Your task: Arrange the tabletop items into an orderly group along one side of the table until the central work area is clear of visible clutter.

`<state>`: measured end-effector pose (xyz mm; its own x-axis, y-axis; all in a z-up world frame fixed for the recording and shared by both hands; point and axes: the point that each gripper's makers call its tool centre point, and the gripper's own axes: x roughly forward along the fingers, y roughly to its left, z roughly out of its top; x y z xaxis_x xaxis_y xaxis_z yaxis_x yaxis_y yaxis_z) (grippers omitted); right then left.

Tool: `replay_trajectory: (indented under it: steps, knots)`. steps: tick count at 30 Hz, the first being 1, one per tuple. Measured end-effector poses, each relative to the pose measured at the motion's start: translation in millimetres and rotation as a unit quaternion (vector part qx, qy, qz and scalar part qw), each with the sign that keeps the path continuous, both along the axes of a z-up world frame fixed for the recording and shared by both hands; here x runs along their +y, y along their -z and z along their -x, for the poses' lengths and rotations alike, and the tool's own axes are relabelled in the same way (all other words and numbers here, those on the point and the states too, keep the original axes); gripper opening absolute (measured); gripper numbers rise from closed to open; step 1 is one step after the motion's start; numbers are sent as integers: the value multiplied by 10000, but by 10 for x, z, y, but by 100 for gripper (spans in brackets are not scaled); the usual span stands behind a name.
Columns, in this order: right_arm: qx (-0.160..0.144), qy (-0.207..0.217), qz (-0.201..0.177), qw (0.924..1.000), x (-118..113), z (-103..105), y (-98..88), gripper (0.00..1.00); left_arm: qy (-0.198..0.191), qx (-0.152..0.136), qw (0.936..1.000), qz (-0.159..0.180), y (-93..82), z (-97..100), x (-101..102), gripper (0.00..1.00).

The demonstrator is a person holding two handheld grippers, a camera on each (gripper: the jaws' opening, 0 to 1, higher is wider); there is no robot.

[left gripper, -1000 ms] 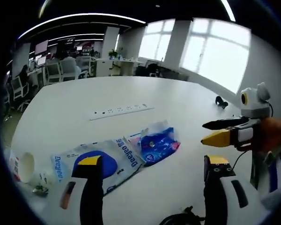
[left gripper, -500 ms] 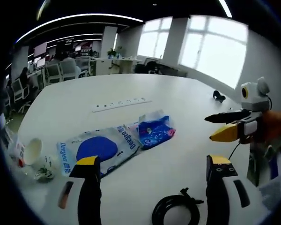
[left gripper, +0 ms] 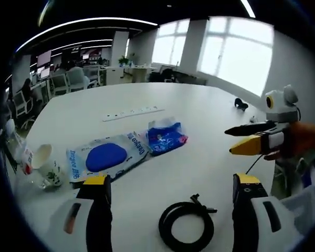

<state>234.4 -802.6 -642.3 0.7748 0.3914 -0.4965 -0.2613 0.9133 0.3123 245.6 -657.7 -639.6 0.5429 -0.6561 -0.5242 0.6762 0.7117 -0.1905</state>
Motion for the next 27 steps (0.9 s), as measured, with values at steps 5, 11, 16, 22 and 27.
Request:
replay_trajectory:
  steps: [5,11,16,22,27]
  knots:
    - [-7,-24,-78,10000,88,87,50,100,-6,78,10000,-62,78,119,72,98]
    - [-17,51,-274,9996,192,146,96,100,-36,78,9998,-192,145,213,161,99]
    - [132,-102,-142,9998,308,243,211,100,-139,-65,9990,-424,219,251,287,99]
    - [288,-96,-152,9994,380,317,308,100,-310,118,9982,-507,379,323,393,98]
    - [391,-103,-119,9991,431,344,371,100,-496,153,9968,-604,472,311,469,97]
